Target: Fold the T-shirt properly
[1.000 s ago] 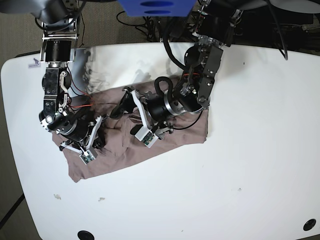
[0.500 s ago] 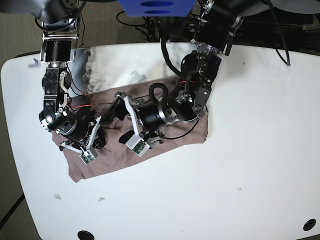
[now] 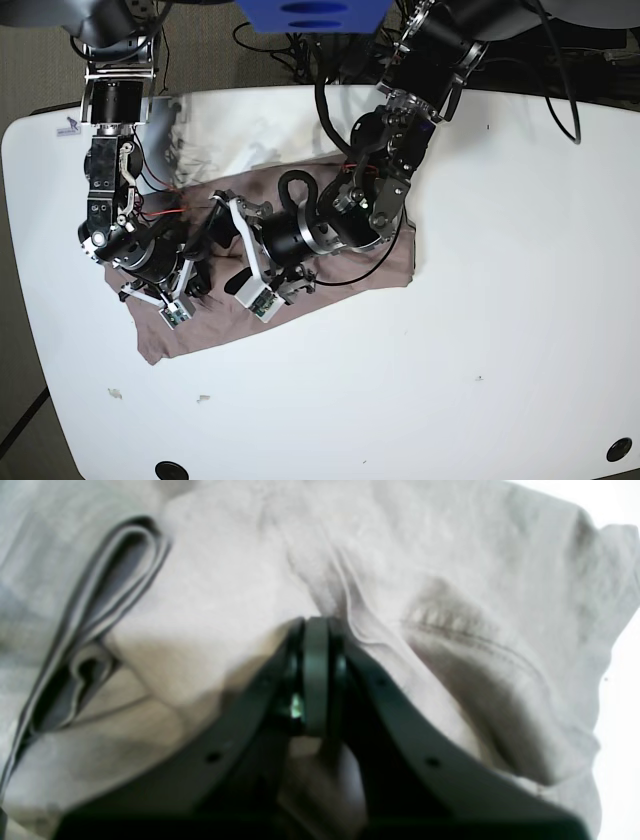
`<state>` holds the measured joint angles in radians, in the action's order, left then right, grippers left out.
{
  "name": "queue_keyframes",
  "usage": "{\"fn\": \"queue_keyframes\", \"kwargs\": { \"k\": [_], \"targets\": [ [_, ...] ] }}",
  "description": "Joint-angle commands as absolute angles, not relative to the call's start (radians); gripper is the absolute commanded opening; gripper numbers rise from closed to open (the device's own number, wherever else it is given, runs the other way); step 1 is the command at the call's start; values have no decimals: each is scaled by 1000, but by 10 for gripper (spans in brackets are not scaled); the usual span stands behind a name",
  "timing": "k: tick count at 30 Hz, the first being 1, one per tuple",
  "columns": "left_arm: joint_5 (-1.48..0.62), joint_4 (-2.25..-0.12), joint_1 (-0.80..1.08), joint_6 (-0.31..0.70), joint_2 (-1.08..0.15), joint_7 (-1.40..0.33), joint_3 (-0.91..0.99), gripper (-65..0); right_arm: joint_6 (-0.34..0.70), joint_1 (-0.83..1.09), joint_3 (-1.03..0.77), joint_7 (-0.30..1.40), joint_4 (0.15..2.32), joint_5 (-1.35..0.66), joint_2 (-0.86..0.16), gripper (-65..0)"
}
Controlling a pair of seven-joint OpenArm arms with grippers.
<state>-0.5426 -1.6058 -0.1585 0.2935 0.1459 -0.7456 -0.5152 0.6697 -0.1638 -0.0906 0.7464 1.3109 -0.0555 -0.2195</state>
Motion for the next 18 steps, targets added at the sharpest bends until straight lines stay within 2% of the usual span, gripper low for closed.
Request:
{"fn": "queue_keyframes", "kwargs": {
  "k": [1,9,18],
  "targets": [
    [-556,-1681,-179,272,142,-717,-501,-186,698,-137,-73,892,1287,2,-219,-650],
    [-561,-1725,-140,183,42,-716,-453,-186,698,-137,-73,892,1287,2,-219,-650],
    [-558,-1727,-53,176,-45,-714,-443,-187,698,-137,-73,892,1287,2,-219,-650]
  ]
}}
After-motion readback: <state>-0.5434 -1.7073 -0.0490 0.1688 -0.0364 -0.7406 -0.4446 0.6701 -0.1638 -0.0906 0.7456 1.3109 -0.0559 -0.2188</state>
